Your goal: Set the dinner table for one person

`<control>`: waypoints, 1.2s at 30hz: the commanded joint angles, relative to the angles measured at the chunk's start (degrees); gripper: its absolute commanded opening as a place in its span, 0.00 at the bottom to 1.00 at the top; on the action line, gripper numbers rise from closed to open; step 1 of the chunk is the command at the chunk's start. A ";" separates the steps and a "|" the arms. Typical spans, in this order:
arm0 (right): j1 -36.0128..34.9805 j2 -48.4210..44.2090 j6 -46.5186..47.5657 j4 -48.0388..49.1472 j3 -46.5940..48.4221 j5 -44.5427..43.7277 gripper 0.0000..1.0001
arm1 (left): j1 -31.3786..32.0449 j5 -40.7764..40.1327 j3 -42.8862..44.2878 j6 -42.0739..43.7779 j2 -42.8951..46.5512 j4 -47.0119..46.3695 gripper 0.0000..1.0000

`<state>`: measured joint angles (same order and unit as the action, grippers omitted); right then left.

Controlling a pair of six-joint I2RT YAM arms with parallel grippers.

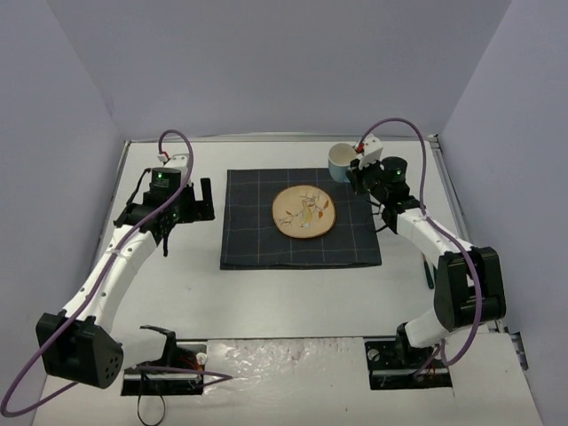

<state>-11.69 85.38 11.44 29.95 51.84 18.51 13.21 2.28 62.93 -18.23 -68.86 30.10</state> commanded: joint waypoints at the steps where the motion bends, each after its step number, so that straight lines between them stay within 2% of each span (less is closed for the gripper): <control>1: 5.74 2.50 0.72 11.26 6.30 6.98 0.00 | -0.03 -2.97 2.28 2.75 2.16 -4.90 0.97; 6: 10.36 6.81 0.96 12.44 8.63 9.70 0.00 | -0.03 -4.19 1.87 2.85 1.68 -4.79 0.97; 15: 13.00 11.78 2.71 12.86 11.98 12.08 0.00 | -0.38 -3.96 1.84 2.67 0.03 -4.79 0.97; 36: 13.36 21.20 1.75 19.40 12.28 14.62 0.00 | -0.91 -4.22 1.84 2.32 -2.31 -4.96 0.97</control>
<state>1.45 107.69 13.41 36.63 61.41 30.31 12.93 -1.54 62.87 -16.49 -71.08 28.36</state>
